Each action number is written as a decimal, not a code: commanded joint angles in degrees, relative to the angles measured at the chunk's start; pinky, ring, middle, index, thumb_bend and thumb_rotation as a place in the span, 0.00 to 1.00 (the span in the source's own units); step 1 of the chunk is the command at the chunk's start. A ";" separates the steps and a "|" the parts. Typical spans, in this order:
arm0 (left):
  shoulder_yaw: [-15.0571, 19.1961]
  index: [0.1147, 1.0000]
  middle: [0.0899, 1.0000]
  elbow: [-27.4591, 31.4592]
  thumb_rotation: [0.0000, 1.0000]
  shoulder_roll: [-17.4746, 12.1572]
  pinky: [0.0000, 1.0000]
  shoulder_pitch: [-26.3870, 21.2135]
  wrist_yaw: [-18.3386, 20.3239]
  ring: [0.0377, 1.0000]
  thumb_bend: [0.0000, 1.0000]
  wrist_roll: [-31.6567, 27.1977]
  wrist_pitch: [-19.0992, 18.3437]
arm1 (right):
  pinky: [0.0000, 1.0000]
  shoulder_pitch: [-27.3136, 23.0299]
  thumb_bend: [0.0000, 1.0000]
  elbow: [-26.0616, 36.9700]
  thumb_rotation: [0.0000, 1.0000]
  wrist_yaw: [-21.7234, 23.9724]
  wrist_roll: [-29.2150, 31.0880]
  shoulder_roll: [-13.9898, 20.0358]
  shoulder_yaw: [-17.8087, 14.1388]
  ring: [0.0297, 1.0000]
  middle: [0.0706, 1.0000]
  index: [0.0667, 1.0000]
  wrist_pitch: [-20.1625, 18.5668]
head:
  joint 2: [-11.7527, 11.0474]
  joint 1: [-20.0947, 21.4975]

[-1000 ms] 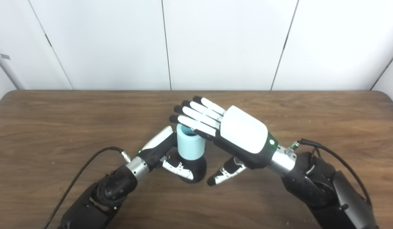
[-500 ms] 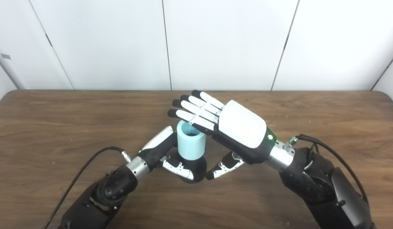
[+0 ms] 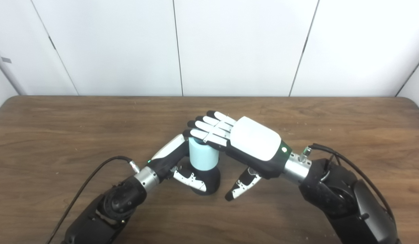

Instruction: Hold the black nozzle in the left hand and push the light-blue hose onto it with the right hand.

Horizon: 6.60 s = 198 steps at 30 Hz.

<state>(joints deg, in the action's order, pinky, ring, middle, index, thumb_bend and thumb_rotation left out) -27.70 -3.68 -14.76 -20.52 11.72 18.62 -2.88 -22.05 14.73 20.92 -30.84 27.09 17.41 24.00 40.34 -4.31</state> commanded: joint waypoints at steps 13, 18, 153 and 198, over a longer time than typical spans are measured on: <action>-2.13 0.42 0.43 -3.09 0.00 -2.33 0.28 3.71 4.62 0.34 0.53 4.07 -6.78 | 0.98 -1.08 0.75 0.42 0.18 2.21 0.82 1.52 0.00 0.99 0.99 0.95 1.71 | 0.17 -0.12; -2.17 0.42 0.43 -3.24 0.00 -2.37 0.28 3.67 4.56 0.33 0.53 4.02 -6.43 | 0.98 -1.58 0.75 0.83 0.19 1.97 -0.27 2.18 0.71 0.99 0.99 0.95 2.66 | 0.17 -0.05; -2.68 0.41 0.44 -1.92 0.00 -3.14 0.32 3.66 6.11 0.37 0.53 3.65 -8.19 | 0.93 -2.03 0.72 -1.06 0.18 -2.11 -0.20 5.01 5.60 0.95 0.94 0.90 2.90 | 0.90 -0.21; -2.40 0.41 0.43 -1.12 0.00 -3.33 0.32 3.94 7.02 0.37 0.53 3.55 -9.01 | 0.97 0.09 0.74 -3.82 0.15 -11.62 -1.02 8.56 9.81 0.98 1.00 0.97 2.89 | 1.06 -0.22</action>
<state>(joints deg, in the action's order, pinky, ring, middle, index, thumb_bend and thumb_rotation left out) -28.27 -1.62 -15.28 -20.56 13.86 18.63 -4.95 -22.45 12.35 7.80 -31.69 34.55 27.43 26.04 41.40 -4.48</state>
